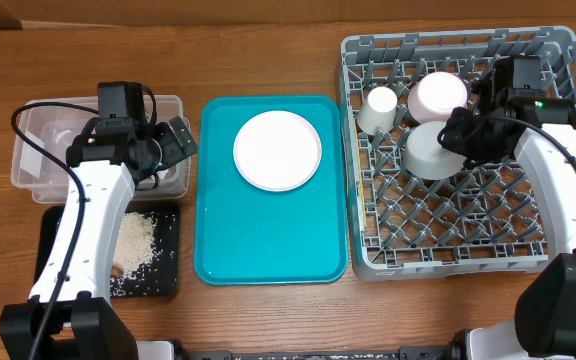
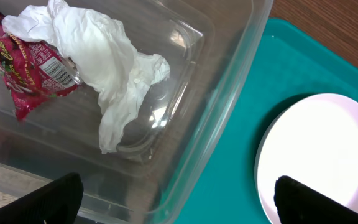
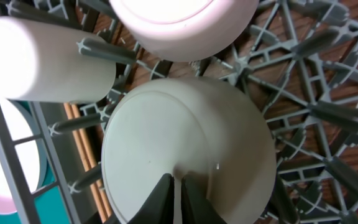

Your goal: Sort waste into correct bins and load items into the dishwasher

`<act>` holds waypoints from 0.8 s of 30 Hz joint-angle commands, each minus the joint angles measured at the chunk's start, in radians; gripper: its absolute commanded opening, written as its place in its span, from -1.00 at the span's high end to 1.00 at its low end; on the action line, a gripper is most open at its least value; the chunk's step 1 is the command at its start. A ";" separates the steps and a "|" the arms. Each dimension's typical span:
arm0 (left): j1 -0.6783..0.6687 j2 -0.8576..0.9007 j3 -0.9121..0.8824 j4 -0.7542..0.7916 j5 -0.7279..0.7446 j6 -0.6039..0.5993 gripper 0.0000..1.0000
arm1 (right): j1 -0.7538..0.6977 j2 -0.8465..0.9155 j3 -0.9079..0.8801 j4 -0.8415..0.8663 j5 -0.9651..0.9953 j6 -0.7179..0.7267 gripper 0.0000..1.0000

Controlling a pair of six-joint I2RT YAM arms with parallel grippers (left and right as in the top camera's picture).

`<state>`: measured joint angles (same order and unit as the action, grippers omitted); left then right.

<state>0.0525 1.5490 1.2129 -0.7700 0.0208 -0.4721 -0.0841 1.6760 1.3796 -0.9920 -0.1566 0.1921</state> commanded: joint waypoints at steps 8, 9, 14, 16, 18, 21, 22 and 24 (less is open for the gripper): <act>-0.006 0.007 0.009 0.003 -0.013 -0.011 -1.00 | -0.012 0.008 -0.025 0.008 0.113 0.029 0.80; -0.006 0.007 0.009 0.003 -0.013 -0.011 -1.00 | -0.012 0.009 -0.025 -0.002 0.122 0.050 0.80; -0.006 0.007 0.009 0.003 -0.013 -0.011 -1.00 | -0.013 0.009 -0.026 -0.069 0.188 0.150 0.62; -0.006 0.007 0.009 0.003 -0.013 -0.011 -1.00 | -0.013 0.009 -0.026 -0.086 0.190 0.150 0.55; -0.006 0.007 0.009 0.003 -0.013 -0.011 -1.00 | -0.013 0.009 -0.026 -0.106 0.190 0.159 0.48; -0.006 0.007 0.009 0.003 -0.013 -0.011 -1.00 | -0.013 0.009 -0.026 -0.127 0.189 0.184 0.44; -0.006 0.007 0.009 0.003 -0.013 -0.011 -1.00 | -0.013 0.009 -0.026 -0.125 0.189 0.184 0.42; -0.006 0.007 0.009 0.003 -0.013 -0.011 -1.00 | -0.013 0.009 -0.026 -0.109 0.185 0.183 0.38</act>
<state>0.0525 1.5490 1.2129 -0.7700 0.0208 -0.4721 -0.0967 1.6821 1.3548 -1.1172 0.0082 0.3508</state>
